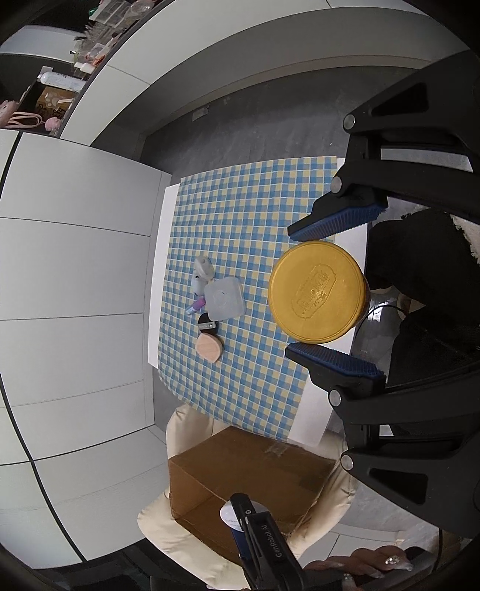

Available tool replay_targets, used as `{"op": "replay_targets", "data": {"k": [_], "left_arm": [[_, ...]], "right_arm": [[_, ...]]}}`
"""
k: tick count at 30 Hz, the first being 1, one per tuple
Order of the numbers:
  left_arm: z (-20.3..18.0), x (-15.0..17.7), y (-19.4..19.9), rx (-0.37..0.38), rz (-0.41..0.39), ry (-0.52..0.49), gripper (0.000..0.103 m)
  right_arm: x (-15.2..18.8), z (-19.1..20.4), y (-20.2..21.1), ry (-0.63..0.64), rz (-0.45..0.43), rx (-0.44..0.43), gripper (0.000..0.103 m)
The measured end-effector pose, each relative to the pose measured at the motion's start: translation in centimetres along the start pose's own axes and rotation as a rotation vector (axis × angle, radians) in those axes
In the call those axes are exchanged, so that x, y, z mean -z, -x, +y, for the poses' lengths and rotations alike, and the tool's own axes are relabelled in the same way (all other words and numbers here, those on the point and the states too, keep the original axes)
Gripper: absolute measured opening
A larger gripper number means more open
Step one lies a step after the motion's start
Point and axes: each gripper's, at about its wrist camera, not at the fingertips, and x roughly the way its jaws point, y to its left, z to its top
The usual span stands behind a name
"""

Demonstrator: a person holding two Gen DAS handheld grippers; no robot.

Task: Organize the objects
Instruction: 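Lift and carry the compact with the left tool while the right tool carries the can to the box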

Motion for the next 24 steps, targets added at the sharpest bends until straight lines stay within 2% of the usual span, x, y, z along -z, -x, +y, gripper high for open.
{"op": "replay_targets", "data": {"k": [9,15,20,24], "left_arm": [[1.0,1.9,-1.5,0.024,0.043,0.01,0.058],[2.4,4.8,0.9,0.079,0.063,0.032,0.058],[3.5,6.3,3.6,0.077,0.042,0.043,0.058],[4.9,7.1,5.7,0.124,0.032,0.077,0.058]], "right_arm": [[1.9,0.0,-1.3,-0.012,0.033,0.042,0.06],[3.6,1.2,-0.6,0.001,0.038,0.056,0.06],[4.5,2.8,1.0,0.014,0.022,0.045,0.06],[4.8,4.1,2.9,0.025,0.0,0.02,0.06]]}}
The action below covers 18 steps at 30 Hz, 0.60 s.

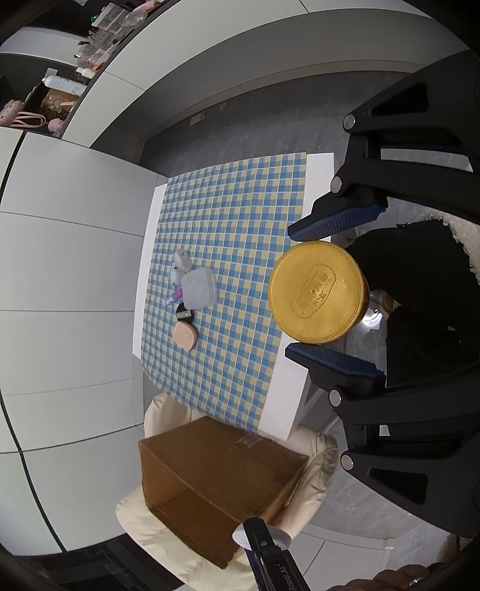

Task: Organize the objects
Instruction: 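Lift and carry the compact with the left tool while the right tool carries the can to the box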

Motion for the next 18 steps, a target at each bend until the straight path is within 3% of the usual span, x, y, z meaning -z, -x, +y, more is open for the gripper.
{"op": "replay_targets", "data": {"k": [4,7,18], "left_arm": [[0.5,0.4,2.0,-0.083,-0.062,-0.011,0.058],[1.3,0.3,3.2,-0.067,-0.082,0.017,0.058],[4.5,-0.7,7.1,-0.139,-0.144,0.081,0.058]], "right_arm": [[0.1,1.3,1.8,0.027,-0.034,-0.005,0.06],[0.1,2.0,3.0,0.047,-0.052,-0.01,0.06],[-1.8,6.7,4.5,0.126,-0.086,-0.105,0.06]]}}
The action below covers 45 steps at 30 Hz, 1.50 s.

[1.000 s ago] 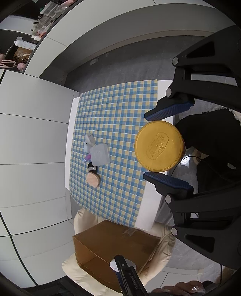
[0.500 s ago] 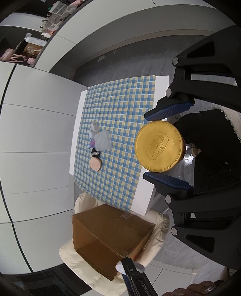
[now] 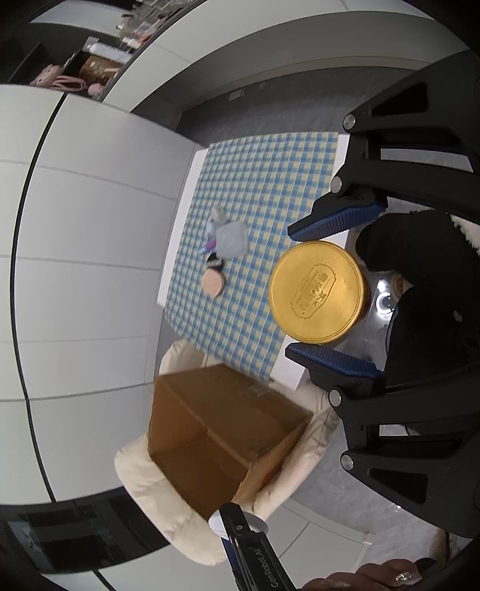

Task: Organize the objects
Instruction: 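Lift and carry the compact with the left tool while the right tool carries the can to the box, then open the left tool over the cardboard box while the right tool releases the can inside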

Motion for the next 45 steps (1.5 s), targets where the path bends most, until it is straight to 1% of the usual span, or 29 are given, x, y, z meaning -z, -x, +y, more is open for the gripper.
{"op": "replay_targets", "data": {"k": [2,5,10,14,17,21,25,29,31,35,39,42,43,44,45], "left_arm": [[0.8,-1.0,0.4,-0.05,-0.011,0.022,0.058],[1.9,-2.2,0.5,-0.094,-0.022,0.052,0.058],[4.5,-4.1,0.2,-0.124,-0.03,0.117,0.058],[5.9,-5.5,-0.8,-0.163,-0.036,0.128,0.058],[6.9,-6.5,-2.1,-0.18,-0.03,0.146,0.058],[8.1,-7.6,-4.0,-0.193,-0.014,0.155,0.058],[8.9,-8.0,-5.3,-0.206,0.005,0.151,0.058],[10.1,-8.4,-6.9,-0.22,0.024,0.173,0.058],[10.7,-8.7,-7.7,-0.229,0.032,0.181,0.058],[11.5,-9.6,-10.3,-0.25,0.049,0.191,0.058],[12.5,-10.3,-13.1,-0.248,0.058,0.241,0.058],[13.1,-10.9,-15.0,-0.266,0.064,0.261,0.058],[13.2,-11.0,-15.4,-0.271,0.064,0.269,0.061],[13.5,-11.1,-15.8,-0.29,0.067,0.286,0.073],[13.8,-11.2,-16.2,-0.313,0.072,0.303,0.082]], "right_arm": [[-1.3,1.6,0.0,0.019,-0.015,-0.036,0.06],[-2.8,4.4,0.0,0.063,-0.041,-0.082,0.06],[-5.4,9.2,-1.0,0.155,-0.068,-0.15,0.06],[-7.0,12.3,-2.5,0.212,-0.069,-0.201,0.06],[-8.2,14.2,-3.8,0.247,-0.075,-0.217,0.059],[-9.6,16.0,-5.6,0.268,-0.069,-0.233,0.059],[-11.0,17.7,-7.7,0.285,-0.054,-0.235,0.059],[-12.4,19.0,-9.8,0.298,-0.02,-0.276,0.059],[-13.1,19.6,-10.8,0.31,-0.014,-0.276,0.059],[-14.2,20.6,-13.1,0.327,-0.001,-0.273,0.059],[-15.4,21.5,-16.4,0.343,0.023,-0.272,0.059],[-16.2,22.3,-18.8,0.349,0.04,-0.28,0.06],[-16.4,22.8,-19.7,0.364,0.057,-0.295,0.06],[-16.6,23.2,-20.4,0.378,0.075,-0.307,0.063],[-16.7,23.4,-21.2,0.385,0.09,-0.311,0.069]]}}
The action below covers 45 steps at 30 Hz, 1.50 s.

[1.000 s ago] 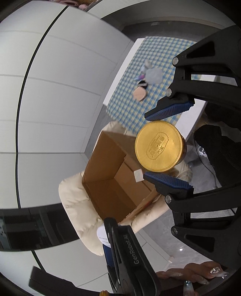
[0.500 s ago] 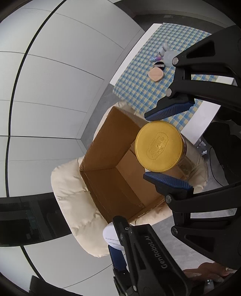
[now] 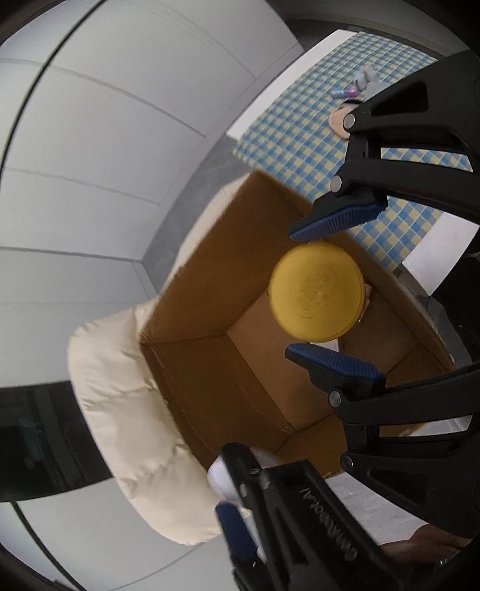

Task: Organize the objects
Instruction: 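Open the left tool over the cardboard box while the right tool releases the can inside, then withdraw both open tools from the cardboard box back toward the table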

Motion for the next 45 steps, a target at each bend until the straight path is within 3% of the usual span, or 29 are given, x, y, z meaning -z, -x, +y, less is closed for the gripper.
{"op": "replay_targets", "data": {"k": [1,2,4,24,45], "left_arm": [[0.1,-0.1,-0.3,-0.009,-0.002,0.003,0.094],[0.1,-0.2,-0.5,-0.011,-0.009,0.002,0.097],[0.2,-0.2,-0.6,-0.019,-0.025,-0.003,0.097],[1.1,0.2,-0.3,-0.03,-0.028,-0.033,0.097],[2.1,2.6,6.7,-0.004,-0.085,-0.074,0.097]], "right_arm": [[-0.1,-0.2,-0.5,-0.004,0.003,0.006,0.085],[-0.2,-0.4,-0.8,-0.01,-0.004,0.018,0.095],[-0.2,-0.8,-1.1,-0.022,-0.027,0.035,0.098],[0.7,-1.3,-1.4,-0.08,-0.013,0.009,0.098],[3.3,-0.2,5.6,-0.088,-0.044,0.043,0.098]]}}
